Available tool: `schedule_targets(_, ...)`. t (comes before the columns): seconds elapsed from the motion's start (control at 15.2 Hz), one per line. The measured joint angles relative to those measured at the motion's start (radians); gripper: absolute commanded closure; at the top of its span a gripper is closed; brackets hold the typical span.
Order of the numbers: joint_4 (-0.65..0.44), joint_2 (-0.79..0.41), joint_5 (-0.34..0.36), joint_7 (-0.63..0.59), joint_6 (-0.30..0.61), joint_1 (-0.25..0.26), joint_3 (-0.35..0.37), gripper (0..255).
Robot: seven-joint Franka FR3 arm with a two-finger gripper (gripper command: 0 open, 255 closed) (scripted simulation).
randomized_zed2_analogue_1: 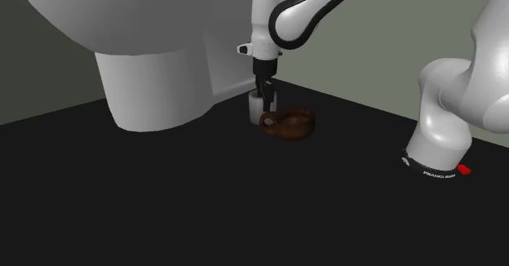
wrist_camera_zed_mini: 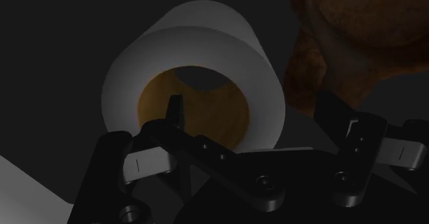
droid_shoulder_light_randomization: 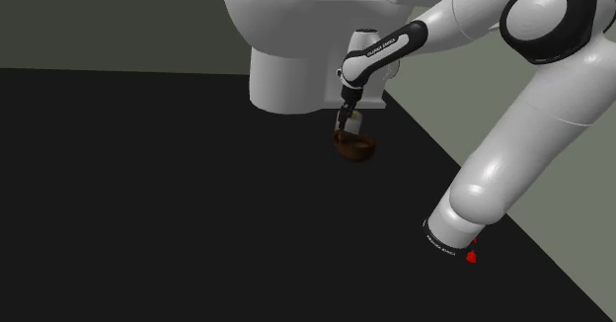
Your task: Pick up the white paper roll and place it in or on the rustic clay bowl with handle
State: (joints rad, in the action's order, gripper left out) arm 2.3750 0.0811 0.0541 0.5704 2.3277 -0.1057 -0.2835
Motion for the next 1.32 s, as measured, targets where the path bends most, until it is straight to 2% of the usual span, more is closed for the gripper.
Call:
schedule_targets(0.2, 0.019, 0.003, 0.003, -0.005, 0.064, 0.000, 0.000, 255)
schedule_targets(0.53, 0.027, 0.003, 0.001, 0.021, 0.067, -0.009, -0.011, 255)
schedule_targets(0.66, 0.015, -0.004, 0.000, 0.019, 0.044, -0.009, -0.010, 255)
schedule_targets(0.92, -0.013, 0.015, 0.006, -0.002, -0.069, 0.000, 0.002, 255)
schedule_targets(1.32, -0.052, 0.056, 0.016, -0.009, -0.162, 0.000, 0.006, 255)
